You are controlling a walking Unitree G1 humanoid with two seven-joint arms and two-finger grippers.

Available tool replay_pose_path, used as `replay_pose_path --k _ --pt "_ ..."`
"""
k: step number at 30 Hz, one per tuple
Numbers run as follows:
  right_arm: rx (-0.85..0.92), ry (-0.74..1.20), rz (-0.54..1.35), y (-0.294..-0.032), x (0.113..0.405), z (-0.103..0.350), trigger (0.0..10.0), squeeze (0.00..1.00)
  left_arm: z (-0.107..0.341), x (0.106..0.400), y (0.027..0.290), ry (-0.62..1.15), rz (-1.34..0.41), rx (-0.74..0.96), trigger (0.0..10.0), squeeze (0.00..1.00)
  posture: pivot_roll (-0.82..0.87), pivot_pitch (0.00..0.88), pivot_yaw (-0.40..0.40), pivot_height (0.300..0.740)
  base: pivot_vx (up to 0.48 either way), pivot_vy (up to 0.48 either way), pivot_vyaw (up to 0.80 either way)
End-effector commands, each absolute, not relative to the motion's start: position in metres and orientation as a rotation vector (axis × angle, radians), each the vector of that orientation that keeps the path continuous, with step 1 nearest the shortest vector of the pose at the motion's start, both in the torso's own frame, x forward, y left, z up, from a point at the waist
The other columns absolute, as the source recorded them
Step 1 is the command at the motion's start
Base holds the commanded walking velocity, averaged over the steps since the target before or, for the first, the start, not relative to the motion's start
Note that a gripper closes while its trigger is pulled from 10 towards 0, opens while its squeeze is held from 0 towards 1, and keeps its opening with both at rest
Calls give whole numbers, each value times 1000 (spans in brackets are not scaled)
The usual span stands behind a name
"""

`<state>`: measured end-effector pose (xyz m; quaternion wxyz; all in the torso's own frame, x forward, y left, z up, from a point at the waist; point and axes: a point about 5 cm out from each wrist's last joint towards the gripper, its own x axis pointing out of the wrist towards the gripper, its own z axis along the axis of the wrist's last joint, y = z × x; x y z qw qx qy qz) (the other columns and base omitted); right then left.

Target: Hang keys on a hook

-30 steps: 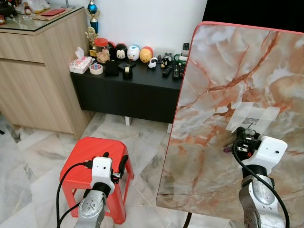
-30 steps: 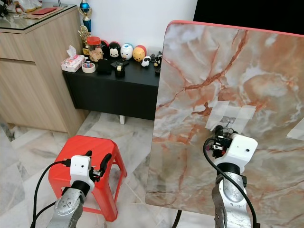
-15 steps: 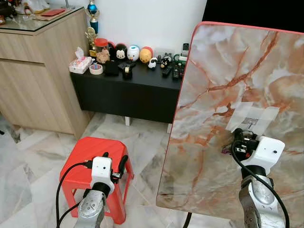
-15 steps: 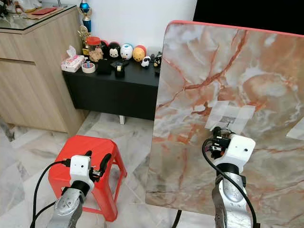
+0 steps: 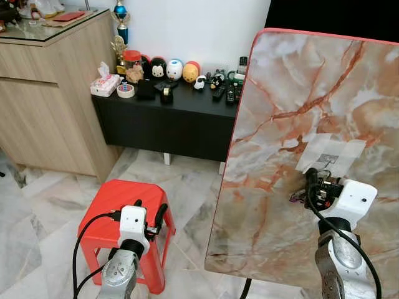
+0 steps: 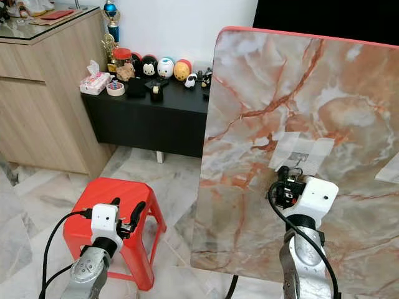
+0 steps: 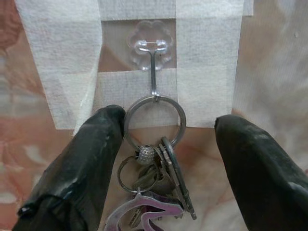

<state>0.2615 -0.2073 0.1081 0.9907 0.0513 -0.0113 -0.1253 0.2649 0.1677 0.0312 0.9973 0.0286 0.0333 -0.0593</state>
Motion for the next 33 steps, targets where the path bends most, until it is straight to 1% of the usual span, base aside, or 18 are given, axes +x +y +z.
replay_pose_path --k 1,4,5,8,12,16,17,21,26,27,30,31,33 --pt "102 -39 -232 -204 259 114 10000 0 31 264 164 61 -137 68 10000 0 8 17 -99 740 0 0 0" --pt "104 -37 -226 -203 256 114 10000 0 31 264 164 62 -137 68 10000 0 6 18 -99 740 0 0 0" --pt "102 -39 -192 -198 252 114 10000 0 31 264 164 63 -137 68 10000 0 5 19 -97 740 0 0 0" --pt "110 -42 -171 -194 247 114 10000 0 31 264 165 64 -138 68 10000 0 4 19 -96 740 0 0 0" --pt "102 -18 -189 -196 241 112 10000 0 31 265 165 64 -139 67 10000 0 6 16 -98 740 0 0 0" --pt "75 132 -237 -200 220 90 10000 0 30 265 166 65 -138 67 10000 0 12 11 -103 740 0 0 0" --pt "97 192 -237 -199 207 78 10000 0 30 265 166 65 -136 67 10000 0 13 11 -103 740 0 0 0" --pt "116 309 -214 -193 191 54 10000 0 30 265 167 65 -134 66 10000 0 13 11 -102 740 0 0 0" --pt "106 431 -174 -189 182 22 10000 0 28 264 168 70 -132 66 10000 0 16 8 -99 740 0 0 0" --pt "71 516 -151 -188 179 9 10000 0 28 263 168 74 -131 66 10000 0 13 6 -100 740 0 0 0" --pt "38 634 -134 -187 175 -11 10000 0 26 263 169 83 -132 69 10000 0 24 3 -104 740 0 0 0" --pt "18 688 -83 -182 176 -25 10000 0 25 263 170 90 -131 72 10000 0 20 0 -103 740 0 0 0" --pt "19 726 -66 -179 176 -37 10000 0 24 263 171 95 -126 71 10000 0 20 0 -103 740 0 0 0"
